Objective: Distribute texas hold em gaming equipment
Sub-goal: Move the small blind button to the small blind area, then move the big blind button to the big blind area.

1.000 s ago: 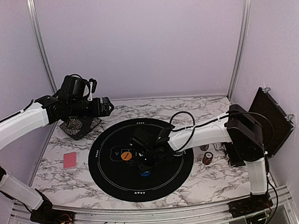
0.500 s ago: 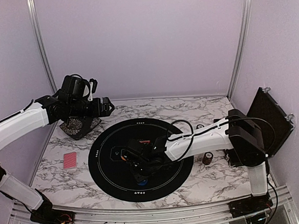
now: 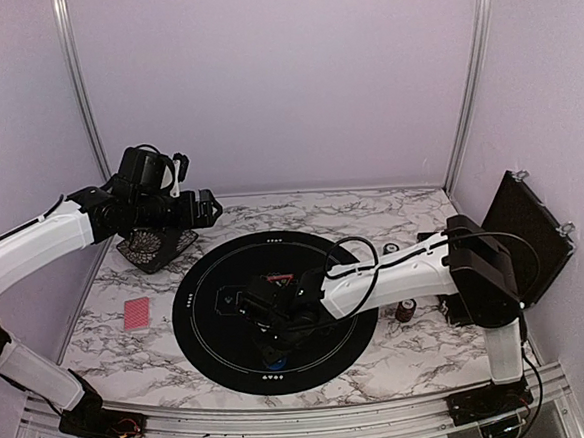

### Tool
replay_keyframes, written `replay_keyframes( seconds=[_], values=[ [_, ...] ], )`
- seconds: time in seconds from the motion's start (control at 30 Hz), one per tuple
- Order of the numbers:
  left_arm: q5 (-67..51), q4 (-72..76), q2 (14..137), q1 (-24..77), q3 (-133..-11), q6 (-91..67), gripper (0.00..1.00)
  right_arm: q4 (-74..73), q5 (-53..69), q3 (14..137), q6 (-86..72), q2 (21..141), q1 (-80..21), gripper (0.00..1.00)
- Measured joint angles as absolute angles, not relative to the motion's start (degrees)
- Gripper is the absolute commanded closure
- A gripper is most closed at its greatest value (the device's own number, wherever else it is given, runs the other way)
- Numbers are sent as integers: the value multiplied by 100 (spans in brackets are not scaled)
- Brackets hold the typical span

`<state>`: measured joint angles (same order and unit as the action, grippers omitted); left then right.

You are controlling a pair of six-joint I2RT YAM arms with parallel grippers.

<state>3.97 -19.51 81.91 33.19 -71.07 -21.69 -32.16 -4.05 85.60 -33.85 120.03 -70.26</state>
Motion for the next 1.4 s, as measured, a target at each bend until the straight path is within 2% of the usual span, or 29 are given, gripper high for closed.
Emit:
replay_keyframes(
  seconds=[0.13,0.53,0.77,1.4],
  values=[
    [419,-1949,8165,3319,-7107,-2167,1,-3409,-425,8742,-3308,12090,-7059,59],
    [534,-1946,8138,3317,-7065,-2167,1,-3680,-480,9404,-2891,12486,-6731,47],
    [609,-1946,8138,3238,-7059,-2163,1,-3741,-620,10331,-2558,13122,-6420,47],
    [652,-1953,8128,3030,-7059,-2091,1,-3769,-913,11896,-2213,14156,-5999,50]
  ],
)
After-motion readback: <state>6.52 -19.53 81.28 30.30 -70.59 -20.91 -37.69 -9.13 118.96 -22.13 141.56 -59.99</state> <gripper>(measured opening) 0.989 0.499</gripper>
